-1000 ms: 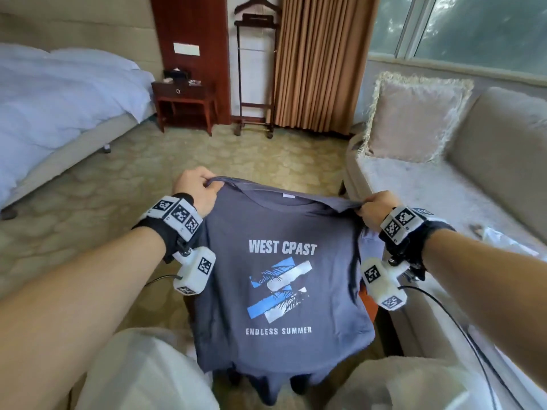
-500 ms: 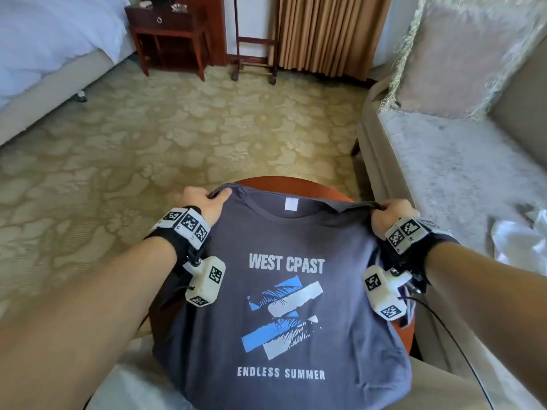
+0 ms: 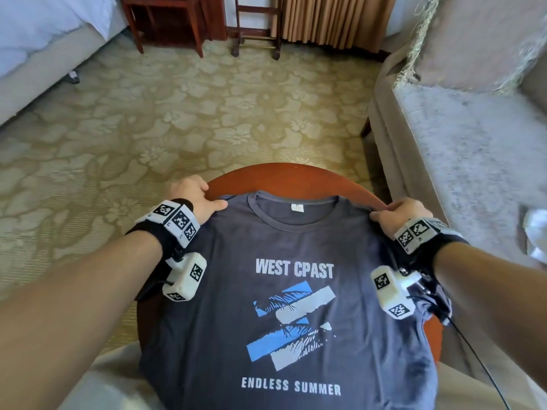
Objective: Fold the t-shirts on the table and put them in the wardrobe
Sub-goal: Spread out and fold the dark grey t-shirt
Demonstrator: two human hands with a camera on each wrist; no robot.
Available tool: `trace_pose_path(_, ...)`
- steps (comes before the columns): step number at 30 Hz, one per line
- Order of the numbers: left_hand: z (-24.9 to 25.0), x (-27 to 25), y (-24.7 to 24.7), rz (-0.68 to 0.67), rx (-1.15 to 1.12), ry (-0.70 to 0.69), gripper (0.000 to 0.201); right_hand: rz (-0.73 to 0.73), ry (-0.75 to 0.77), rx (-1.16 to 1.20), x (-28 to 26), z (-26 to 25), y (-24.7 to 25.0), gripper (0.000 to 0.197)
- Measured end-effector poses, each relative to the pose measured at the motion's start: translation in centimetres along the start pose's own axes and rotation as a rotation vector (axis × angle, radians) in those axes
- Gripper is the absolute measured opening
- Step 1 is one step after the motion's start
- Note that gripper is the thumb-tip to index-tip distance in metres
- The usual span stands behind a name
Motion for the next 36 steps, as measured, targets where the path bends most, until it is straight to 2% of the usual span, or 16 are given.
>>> trace_pose_path(1,0.1,-0.7,0.2,0.004,0.035,-0.009,0.055,0.008,-0.007,0.015,-0.3,0.0,0.3,0.029)
trace_pose_path(3,0.9,-2.6,1.0,0.031,0.072,-0.012,0.056,0.037,-0.014,0.048,-1.1,0.2,1.2,0.049)
trace_pose_path(6,3.4,-5.9,1.4,0.079,-0.027,-0.119,0.038,0.079,-0.039,0.061,-2.7,1.3,2.3,0.069)
trace_pose_path(8,5.5,-8.0,0.4,0.011,-0.099,-0.198,0.026,0.076,-0.073,0.017,-3.2,3.1,2.6,0.083)
trace_pose_path(11,8.4,-10.8,-1.8,-0.132,-0.130,-0.237,0.025,0.010,-0.173,-0.001,-2.1,7.7,2.0,0.100)
trace_pose_path(13,10.2,-12.5,-3.4,-0.218,-0.120,-0.264,0.034,-0.049,-0.240,0.009,-4.2,9.2,2.7,0.095)
trace_pose_path(16,12.6,-14.6,-5.4,-0.308,-0.058,-0.324,0.054,-0.154,-0.267,0.073,-5.4,10.9,2.7,0.055)
trace_pose_path(18,13.4,-15.3,-6.5,-0.343,0.022,-0.342,0.066,-0.164,-0.257,0.106,-5.1,12.1,2.6,0.042)
trace_pose_path(23,14.1,-15.4,-7.8,-0.368,0.070,-0.303,0.072,-0.005,-0.167,0.144,-3.0,11.7,5.7,0.036)
trace_pose_path(26,14.2,-15.4,-8.1,-0.360,0.092,-0.294,0.070,-0.013,-0.110,-0.006,-3.1,9.9,7.7,0.028)
trace_pose_path(27,14.3,-15.3,-8.2,-0.355,0.102,-0.286,0.070,-0.028,-0.068,-0.137,-3.2,9.3,7.8,0.025)
trace_pose_path(28,14.2,-15.3,-8.3,-0.357,0.106,-0.281,0.071,-0.006,-0.087,-0.147,-3.2,9.7,8.1,0.027)
trace_pose_path(30,14.2,-15.2,-8.5,-0.377,0.073,-0.269,0.073,0.019,-0.199,0.089,-1.5,11.3,7.4,0.041)
trace_pose_path(33,13.7,-15.2,-8.1,-0.377,-0.037,-0.266,0.071,0.117,-0.163,0.156,-0.3,10.6,5.8,0.060)
trace_pose_path(34,13.5,-15.3,-7.7,-0.360,-0.068,-0.272,0.069,0.084,-0.137,0.156,-1.5,9.5,5.4,0.057)
trace_pose_path(36,12.6,-15.4,-7.0,-0.307,-0.108,-0.271,0.062,0.003,-0.083,0.131,-3.5,7.8,3.8,0.035)
Point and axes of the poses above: each hand's wrist, its own x-axis towards the middle knuckle, its own y-axis out of the back of the hand, z = x × y, the point moved 7 cm from there along x, towards the middle knuckle, and after that the axes turned 10 degrees about x, right-handed, at the moved point
